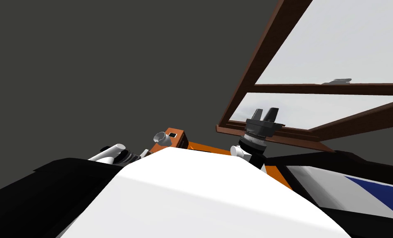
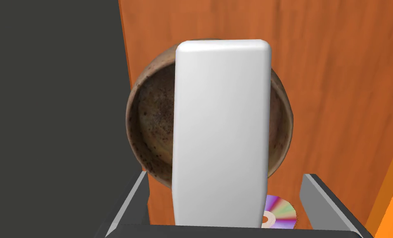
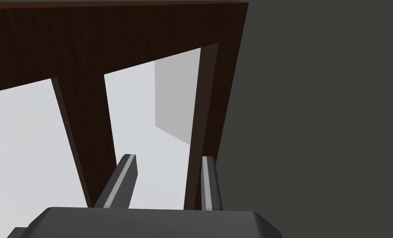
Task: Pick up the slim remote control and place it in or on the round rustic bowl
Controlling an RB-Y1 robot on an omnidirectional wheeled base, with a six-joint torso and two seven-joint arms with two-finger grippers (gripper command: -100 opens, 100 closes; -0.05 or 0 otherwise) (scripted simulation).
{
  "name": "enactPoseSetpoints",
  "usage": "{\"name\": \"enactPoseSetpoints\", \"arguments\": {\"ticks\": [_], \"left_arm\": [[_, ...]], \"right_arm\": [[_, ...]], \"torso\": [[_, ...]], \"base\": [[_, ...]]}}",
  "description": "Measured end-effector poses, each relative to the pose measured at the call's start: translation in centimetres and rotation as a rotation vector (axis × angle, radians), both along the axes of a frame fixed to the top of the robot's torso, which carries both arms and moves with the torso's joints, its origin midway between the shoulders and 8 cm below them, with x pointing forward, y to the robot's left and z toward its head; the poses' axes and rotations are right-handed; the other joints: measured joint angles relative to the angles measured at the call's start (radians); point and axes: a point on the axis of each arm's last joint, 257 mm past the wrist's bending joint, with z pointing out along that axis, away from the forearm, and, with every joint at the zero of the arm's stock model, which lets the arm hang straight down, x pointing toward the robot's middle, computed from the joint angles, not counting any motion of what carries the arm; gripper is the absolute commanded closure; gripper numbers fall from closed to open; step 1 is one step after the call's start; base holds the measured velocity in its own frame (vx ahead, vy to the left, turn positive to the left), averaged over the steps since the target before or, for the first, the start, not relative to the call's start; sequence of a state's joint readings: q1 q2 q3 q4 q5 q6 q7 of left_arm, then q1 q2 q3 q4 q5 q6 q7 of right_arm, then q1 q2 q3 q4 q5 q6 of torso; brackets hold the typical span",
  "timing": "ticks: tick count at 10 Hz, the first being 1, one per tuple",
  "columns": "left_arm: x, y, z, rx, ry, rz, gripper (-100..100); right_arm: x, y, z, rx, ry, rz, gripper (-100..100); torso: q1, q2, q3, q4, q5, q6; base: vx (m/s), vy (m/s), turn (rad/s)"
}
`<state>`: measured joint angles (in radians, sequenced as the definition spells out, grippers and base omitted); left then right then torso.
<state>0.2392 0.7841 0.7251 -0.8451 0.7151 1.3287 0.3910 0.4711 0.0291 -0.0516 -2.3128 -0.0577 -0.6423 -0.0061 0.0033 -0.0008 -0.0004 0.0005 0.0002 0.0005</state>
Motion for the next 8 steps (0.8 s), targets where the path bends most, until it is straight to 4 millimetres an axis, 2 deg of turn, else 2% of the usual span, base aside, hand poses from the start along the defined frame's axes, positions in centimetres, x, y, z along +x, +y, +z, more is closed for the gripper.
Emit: {"name": "enactPoseSetpoints", "arguments": {"ticks": [3, 4, 5, 8], "left_arm": [[0.0, 0.0, 0.0, 0.0, 0.0, 0.0, -100], [0.0, 0.0, 0.0, 0.0, 0.0, 0.0, 0], [0.0, 0.0, 0.0, 0.0, 0.0, 0.0, -100], [1.0, 0.5, 2.3, 0.003, -0.004, 0.025, -100]], "right_arm": [[0.0, 0.0, 0.0, 0.0, 0.0, 0.0, 0], [0.0, 0.0, 0.0, 0.0, 0.0, 0.0, 0], [0.0, 0.0, 0.0, 0.0, 0.0, 0.0, 0], [0.0, 0.0, 0.0, 0.0, 0.0, 0.0, 0]], "torso": [[-0.003, 0.001, 0.001, 0.0, -0.001, 0.0], [-0.003, 0.001, 0.001, 0.0, -0.001, 0.0], [-0.003, 0.001, 0.001, 0.0, -0.001, 0.0], [-0.003, 0.008, 0.005, 0.002, -0.001, 0.0]], "base": [[0.0, 0.0, 0.0], [0.0, 0.0, 0.0], [-0.056, -0.006, -0.118], [-0.107, -0.005, -0.098]]}}
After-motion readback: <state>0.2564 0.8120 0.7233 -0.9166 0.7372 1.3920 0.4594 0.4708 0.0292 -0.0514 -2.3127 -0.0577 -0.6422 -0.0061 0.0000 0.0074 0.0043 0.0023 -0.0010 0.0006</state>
